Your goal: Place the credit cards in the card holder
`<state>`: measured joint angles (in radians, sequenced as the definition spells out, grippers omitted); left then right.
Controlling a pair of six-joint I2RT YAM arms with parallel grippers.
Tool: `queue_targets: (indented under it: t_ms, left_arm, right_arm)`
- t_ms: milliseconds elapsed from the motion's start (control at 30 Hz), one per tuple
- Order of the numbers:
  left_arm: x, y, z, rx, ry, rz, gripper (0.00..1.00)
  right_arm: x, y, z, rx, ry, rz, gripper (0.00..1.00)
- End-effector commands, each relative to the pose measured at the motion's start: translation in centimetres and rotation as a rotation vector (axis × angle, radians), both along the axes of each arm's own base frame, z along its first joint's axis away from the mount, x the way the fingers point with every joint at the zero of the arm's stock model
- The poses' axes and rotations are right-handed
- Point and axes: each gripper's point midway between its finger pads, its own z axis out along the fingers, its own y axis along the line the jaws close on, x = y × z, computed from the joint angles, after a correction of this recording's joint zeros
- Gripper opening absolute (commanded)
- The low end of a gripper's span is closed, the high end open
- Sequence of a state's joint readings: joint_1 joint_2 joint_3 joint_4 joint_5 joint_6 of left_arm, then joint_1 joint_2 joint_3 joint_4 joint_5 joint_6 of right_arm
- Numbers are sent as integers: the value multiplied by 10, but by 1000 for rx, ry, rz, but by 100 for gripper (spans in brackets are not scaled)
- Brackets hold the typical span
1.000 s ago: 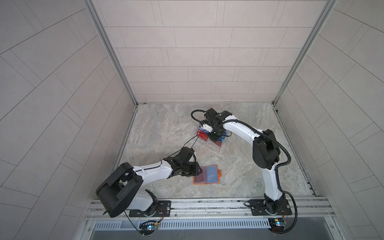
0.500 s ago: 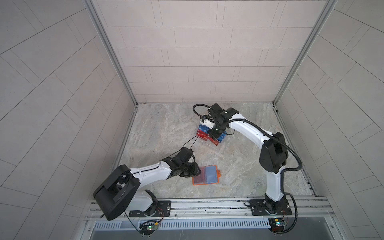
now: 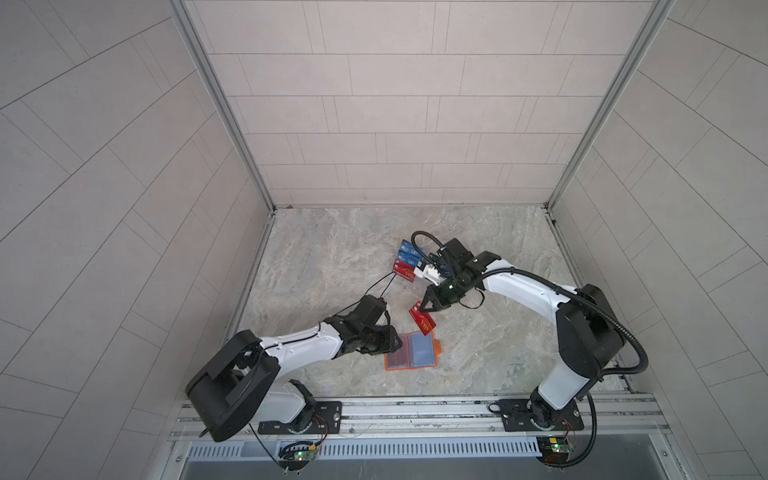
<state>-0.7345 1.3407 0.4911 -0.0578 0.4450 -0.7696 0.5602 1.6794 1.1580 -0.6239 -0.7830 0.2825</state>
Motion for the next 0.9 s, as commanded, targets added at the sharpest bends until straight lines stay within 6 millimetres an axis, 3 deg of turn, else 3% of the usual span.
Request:
queue_targets:
  t_ms: [0, 367, 867]
  left_arm:
    - [-7, 7, -12, 30, 18, 1, 39]
    - [-8, 10, -15, 39, 24, 15, 39]
    - [-13, 16, -14, 46, 27, 24, 37]
  right_arm:
    - [-15, 14, 7, 98, 53, -38, 0]
    - [-47, 10, -36, 93, 173, -106, 0]
    - [-57, 17, -55, 84, 217, -98, 0]
